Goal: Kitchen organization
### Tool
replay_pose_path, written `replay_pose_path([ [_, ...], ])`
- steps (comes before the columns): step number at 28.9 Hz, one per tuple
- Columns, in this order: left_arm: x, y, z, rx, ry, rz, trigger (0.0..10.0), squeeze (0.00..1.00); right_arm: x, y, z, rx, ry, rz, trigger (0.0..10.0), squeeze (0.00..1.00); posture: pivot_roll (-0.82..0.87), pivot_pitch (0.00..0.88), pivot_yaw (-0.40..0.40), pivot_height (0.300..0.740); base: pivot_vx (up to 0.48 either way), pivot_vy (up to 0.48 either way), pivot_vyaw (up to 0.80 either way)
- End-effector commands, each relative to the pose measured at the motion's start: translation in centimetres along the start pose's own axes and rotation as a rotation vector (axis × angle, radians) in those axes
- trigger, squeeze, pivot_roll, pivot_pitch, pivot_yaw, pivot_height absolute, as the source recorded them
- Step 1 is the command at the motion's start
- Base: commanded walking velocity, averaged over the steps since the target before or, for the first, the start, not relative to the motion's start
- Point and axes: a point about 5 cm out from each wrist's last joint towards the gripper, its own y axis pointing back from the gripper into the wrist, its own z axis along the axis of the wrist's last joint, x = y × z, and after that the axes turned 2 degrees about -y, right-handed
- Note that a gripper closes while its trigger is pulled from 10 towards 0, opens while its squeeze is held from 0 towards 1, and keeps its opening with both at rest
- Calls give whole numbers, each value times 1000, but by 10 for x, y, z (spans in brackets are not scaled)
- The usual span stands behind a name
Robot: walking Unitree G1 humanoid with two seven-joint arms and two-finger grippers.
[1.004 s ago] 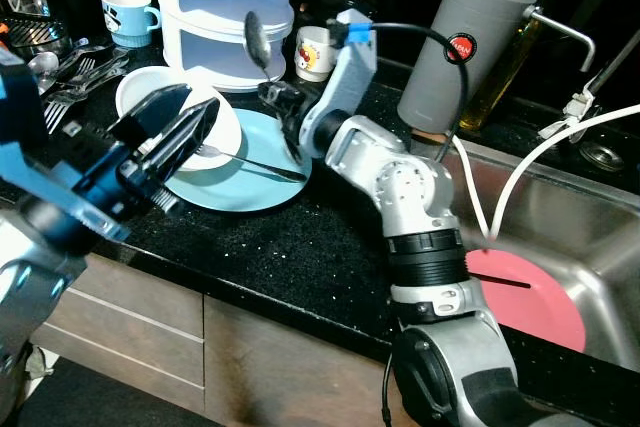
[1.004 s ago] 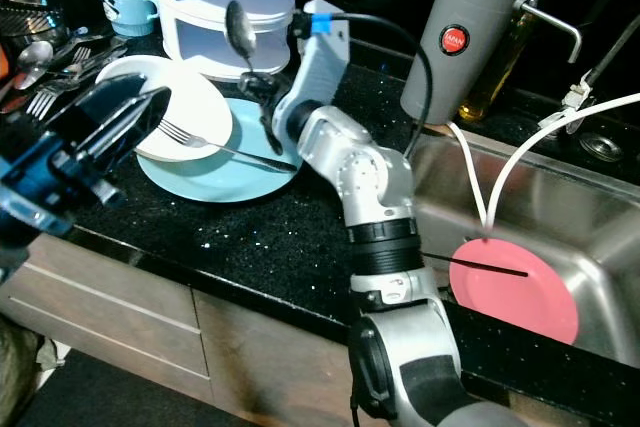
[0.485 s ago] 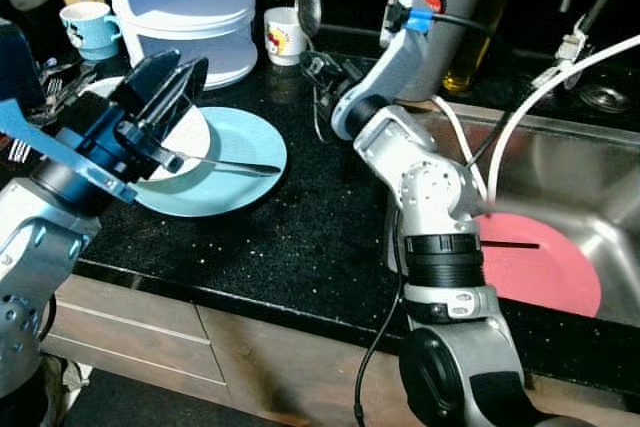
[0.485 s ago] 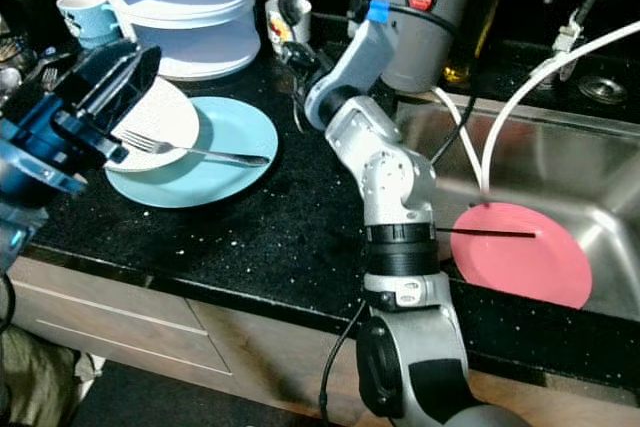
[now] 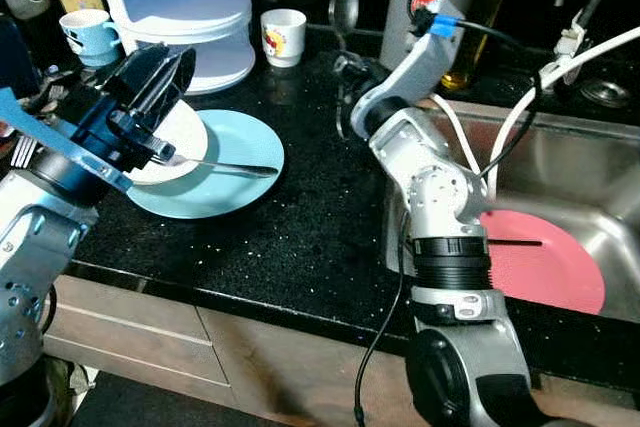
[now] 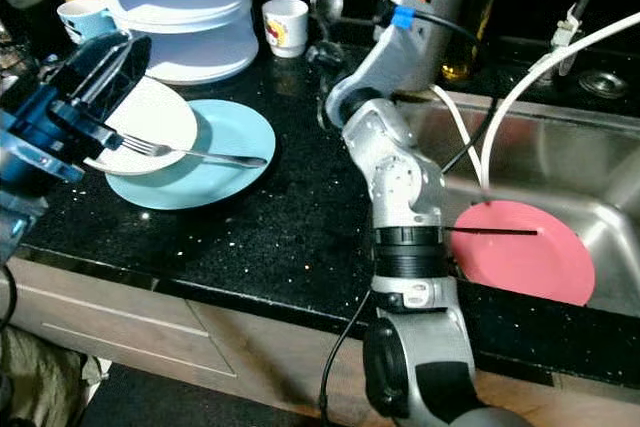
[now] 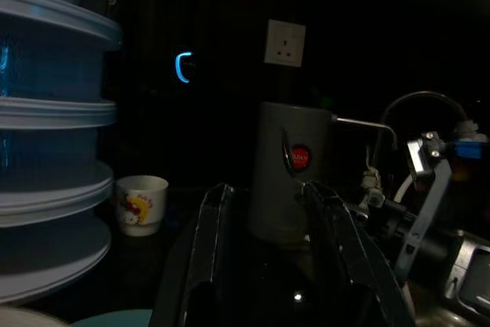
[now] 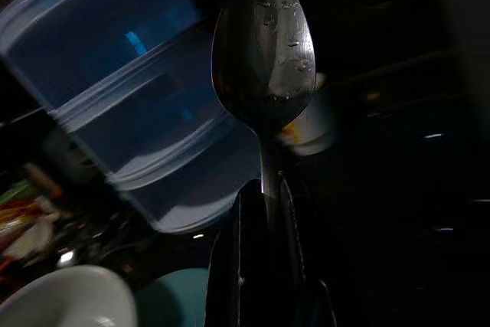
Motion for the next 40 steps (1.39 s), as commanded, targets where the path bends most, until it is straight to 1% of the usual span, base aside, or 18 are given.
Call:
replay_pose_path([
  [1,1,-2,-1,-6,-1,3,10000,0,-9,-2,8,-33,15,-36,10000,0,136,0,8,740,0,0,-800],
  [9,-6,-3,-5,-7,5,3,10000,0,-23,-1,9,-32,61,-84,10000,0,157,0,-25,740,0,0,-800],
  [14,-13,-4,-9,-8,13,-4,10000,0,-31,2,-1,-13,136,-134,10000,0,171,0,-42,740,0,0,-800],
  [16,-14,-4,-9,-9,14,-5,10000,0,-33,1,-3,-4,184,-147,10000,0,171,0,-42,740,0,0,-800],
  [21,-19,-6,-12,-4,17,-16,10000,0,-36,-1,-9,33,399,-173,10000,0,181,0,-48,740,0,0,-250],
  [22,-19,-6,-12,-4,17,-16,10000,0,-36,-1,-9,33,399,-173,10000,0,181,0,-48,740,0,0,0],
  [23,-21,-7,-13,-4,21,-18,10000,0,-36,-2,-10,39,448,-175,10000,0,184,0,-47,740,0,0,0],
  [25,-21,-7,-13,-4,21,-18,10000,0,-36,-2,-10,39,448,-175,10000,0,184,0,-47,740,0,0,0],
  [26,-23,-8,-16,0,31,-22,10000,0,-38,-3,-12,55,551,-193,10000,0,183,0,-44,740,0,0,0],
  [27,-23,-8,-16,0,31,-22,10000,0,-38,-3,-12,55,551,-193,10000,0,183,0,-44,740,0,0,0],
  [28,-28,-10,-19,5,43,-35,10000,0,-46,-1,-21,130,732,-203,10000,0,183,0,-48,740,0,0,0],
  [29,-32,-12,-22,9,52,-45,10000,0,-56,2,-29,196,863,-211,10000,0,184,0,-51,740,0,0,0],
  [31,-37,-15,-25,11,60,-56,10000,0,-75,11,-47,357,982,-220,10000,0,182,0,-53,740,0,0,0],
  [32,-37,-15,-25,11,60,-56,10000,0,-75,11,-47,357,982,-220,10000,0,182,0,-53,740,0,0,0],
  [34,-39,-17,-25,7,64,-63,10000,0,-83,19,-62,472,987,-212,10000,0,183,0,-55,740,0,0,0],
  [35,-39,-17,-25,7,64,-63,10000,0,-83,19,-62,472,987,-212,10000,0,183,0,-55,740,0,0,0],
  [36,-40,-19,-25,5,61,-70,10000,0,-89,26,-77,590,914,-222,10000,0,182,0,-57,740,0,0,0],
  [40,-42,-20,-24,0,63,-77,10000,0,-92,30,-86,658,884,-218,10000,0,182,0,-59,740,0,0,0],
])
